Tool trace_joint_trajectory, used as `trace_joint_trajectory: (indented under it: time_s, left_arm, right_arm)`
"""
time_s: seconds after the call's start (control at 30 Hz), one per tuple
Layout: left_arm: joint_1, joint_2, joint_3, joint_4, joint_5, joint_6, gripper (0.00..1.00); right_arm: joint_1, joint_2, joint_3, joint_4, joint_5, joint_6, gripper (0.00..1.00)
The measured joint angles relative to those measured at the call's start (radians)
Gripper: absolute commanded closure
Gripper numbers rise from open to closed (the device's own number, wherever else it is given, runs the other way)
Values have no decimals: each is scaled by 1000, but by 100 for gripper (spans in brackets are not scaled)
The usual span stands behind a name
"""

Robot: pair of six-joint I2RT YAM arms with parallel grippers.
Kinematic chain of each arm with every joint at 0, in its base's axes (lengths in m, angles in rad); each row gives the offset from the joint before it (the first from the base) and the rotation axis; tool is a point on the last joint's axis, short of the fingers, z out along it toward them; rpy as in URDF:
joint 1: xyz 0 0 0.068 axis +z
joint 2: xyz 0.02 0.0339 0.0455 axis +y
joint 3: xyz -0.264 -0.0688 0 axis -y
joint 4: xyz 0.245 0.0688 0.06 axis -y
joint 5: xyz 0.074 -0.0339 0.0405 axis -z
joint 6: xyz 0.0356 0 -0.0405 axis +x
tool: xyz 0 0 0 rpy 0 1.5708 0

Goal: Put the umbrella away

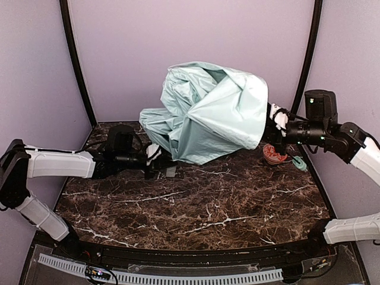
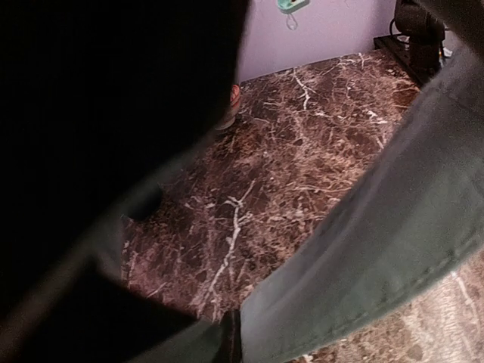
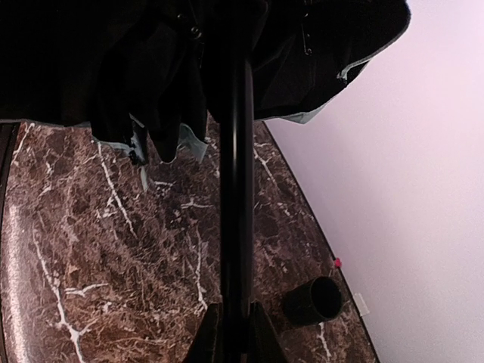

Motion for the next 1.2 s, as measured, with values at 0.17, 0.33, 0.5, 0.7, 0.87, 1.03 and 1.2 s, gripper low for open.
trace_joint_trajectory:
  time_s: [0.17, 0.33, 0.5, 0.7, 0.87, 1.03, 1.2]
  left_arm:
    - [48, 41, -41, 167, -1, 83, 100]
    - [84, 165, -11, 288, -20, 182, 100]
    - [88, 314, 47, 384, -32, 249, 100]
    - [89, 439, 100, 486, 33, 272, 100]
    - [60, 499, 121, 502, 47, 333, 100]
    - [5, 525, 121, 507, 27, 385, 100]
    - [-1, 528, 102, 520, -6, 420, 100]
  right_arm:
    - [0, -42, -123, -23, -7, -18, 100]
    - [15, -124, -272, -9, 31, -31, 100]
    - [109, -170, -410, 56, 151, -66, 100]
    - [249, -148, -523, 136, 274, -153, 100]
    - [323, -61, -591, 175, 354, -208, 100]
    - [362, 34, -610, 221, 365, -201, 100]
    - [415, 130, -631, 270, 369, -177, 100]
